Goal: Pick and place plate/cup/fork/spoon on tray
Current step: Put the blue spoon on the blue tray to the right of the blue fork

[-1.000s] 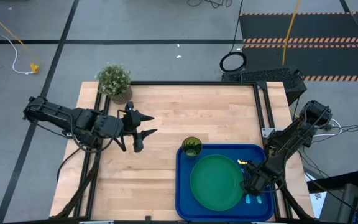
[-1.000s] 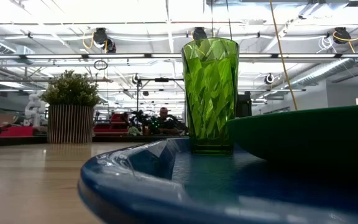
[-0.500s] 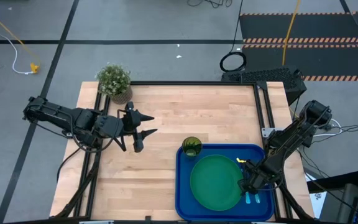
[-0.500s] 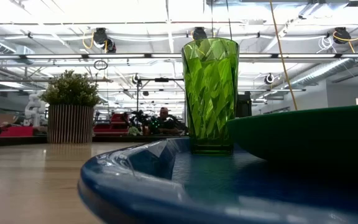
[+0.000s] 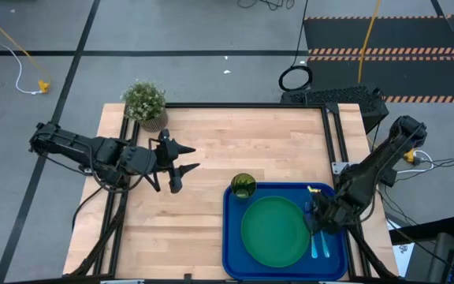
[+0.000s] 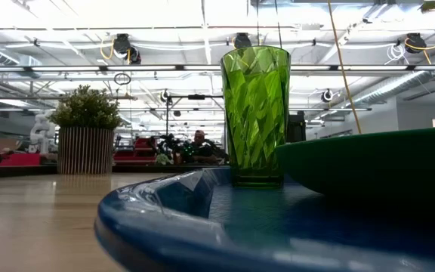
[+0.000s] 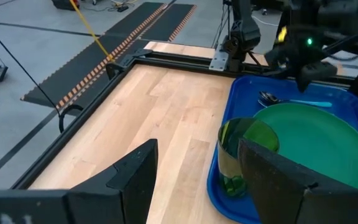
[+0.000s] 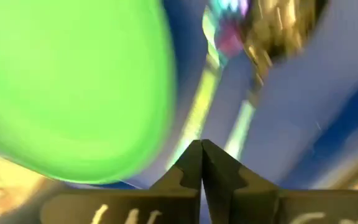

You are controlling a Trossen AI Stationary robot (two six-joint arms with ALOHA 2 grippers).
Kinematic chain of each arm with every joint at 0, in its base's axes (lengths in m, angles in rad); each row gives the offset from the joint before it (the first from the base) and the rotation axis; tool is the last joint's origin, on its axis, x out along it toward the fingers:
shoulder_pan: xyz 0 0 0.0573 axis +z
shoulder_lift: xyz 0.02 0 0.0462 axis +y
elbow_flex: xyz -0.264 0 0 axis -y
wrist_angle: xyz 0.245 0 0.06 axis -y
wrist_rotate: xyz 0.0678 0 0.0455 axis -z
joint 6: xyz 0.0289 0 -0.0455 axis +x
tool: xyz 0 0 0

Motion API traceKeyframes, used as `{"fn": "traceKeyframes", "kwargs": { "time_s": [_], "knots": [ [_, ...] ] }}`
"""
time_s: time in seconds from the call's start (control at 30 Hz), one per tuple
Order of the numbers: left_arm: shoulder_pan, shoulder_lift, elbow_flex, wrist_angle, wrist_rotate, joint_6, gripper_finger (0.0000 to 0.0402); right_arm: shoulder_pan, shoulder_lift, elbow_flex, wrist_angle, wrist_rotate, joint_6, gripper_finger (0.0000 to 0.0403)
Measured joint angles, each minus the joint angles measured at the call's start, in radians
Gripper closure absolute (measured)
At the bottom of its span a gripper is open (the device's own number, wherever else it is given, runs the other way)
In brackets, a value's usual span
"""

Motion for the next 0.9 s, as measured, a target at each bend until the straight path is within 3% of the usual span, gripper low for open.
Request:
{"fn": "traceKeyframes", "kwargs": {
  "time_s": [0.2,0.33,0.43,0.53,0.73,0.9],
  "knots": [
    [0.001,0.0,0.0,-0.018,-0.041,0.006,0.0176,-0.024,-0.147,0.065,-0.138,0.395,-0.054,0.0403],
    [0.002,0.0,0.0,-0.029,-0.084,0.043,0.0176,-0.045,-0.216,0.069,-0.156,0.647,-0.242,0.0403],
    [0.002,0.0,0.0,-0.028,-0.131,-0.006,0.0176,-0.074,-0.264,0.069,-0.136,0.742,-0.401,0.0403],
    [0.006,0.0,0.0,-0.028,-0.183,-0.062,0.0176,-0.099,-0.304,0.069,-0.132,0.716,-0.486,0.0403],
    [0.045,0.0,0.0,-0.026,-0.186,-0.118,0.0176,-0.118,-0.307,0.007,-0.258,0.394,-0.37,0.0403],
    [0.063,0.0,0.0,-0.005,-0.154,-0.163,0.0176,-0.117,-0.306,-0.111,-0.181,0.186,-0.281,0.0403]
  ]
}}
